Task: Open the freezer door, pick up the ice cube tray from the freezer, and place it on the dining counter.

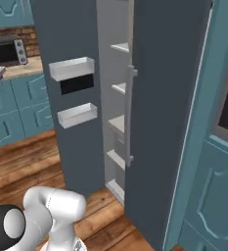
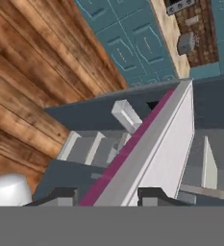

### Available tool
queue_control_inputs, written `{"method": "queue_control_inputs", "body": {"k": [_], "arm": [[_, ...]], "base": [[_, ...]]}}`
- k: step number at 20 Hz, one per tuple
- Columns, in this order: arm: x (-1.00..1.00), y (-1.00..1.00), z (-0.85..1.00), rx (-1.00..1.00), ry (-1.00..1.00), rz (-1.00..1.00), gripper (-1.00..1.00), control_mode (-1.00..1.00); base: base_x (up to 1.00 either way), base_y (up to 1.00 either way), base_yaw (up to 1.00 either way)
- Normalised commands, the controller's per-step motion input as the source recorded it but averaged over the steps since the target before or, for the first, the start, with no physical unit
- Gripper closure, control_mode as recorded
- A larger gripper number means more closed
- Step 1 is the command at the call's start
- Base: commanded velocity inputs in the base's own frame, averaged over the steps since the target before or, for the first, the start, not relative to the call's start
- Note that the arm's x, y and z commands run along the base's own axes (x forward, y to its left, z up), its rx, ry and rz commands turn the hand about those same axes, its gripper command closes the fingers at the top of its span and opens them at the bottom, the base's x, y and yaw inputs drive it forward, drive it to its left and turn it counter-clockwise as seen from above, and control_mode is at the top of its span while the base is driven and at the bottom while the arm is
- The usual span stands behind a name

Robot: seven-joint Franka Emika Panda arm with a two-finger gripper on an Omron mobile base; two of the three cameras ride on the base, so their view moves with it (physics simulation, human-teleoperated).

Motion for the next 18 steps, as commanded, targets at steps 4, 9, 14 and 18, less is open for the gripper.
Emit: {"method": "queue_control_inputs", "body": {"k": [4, 9, 14, 18], "arm": [[0.00, 0.00, 0.00, 0.00, 0.00, 0.00, 1.00, 1.00], [0.00, 0.00, 0.00, 0.00, 0.00, 0.00, 1.00, 1.00], [0.00, 0.00, 0.00, 0.00, 0.00, 0.00, 1.00, 1.00], [0.00, 0.00, 0.00, 0.00, 0.00, 0.00, 1.00, 1.00]], "base": [[-0.01, -0.32, 0.63], [0.01, -0.32, 0.58], [0.04, -0.40, 0.53], [0.04, -0.49, 0.47]]}}
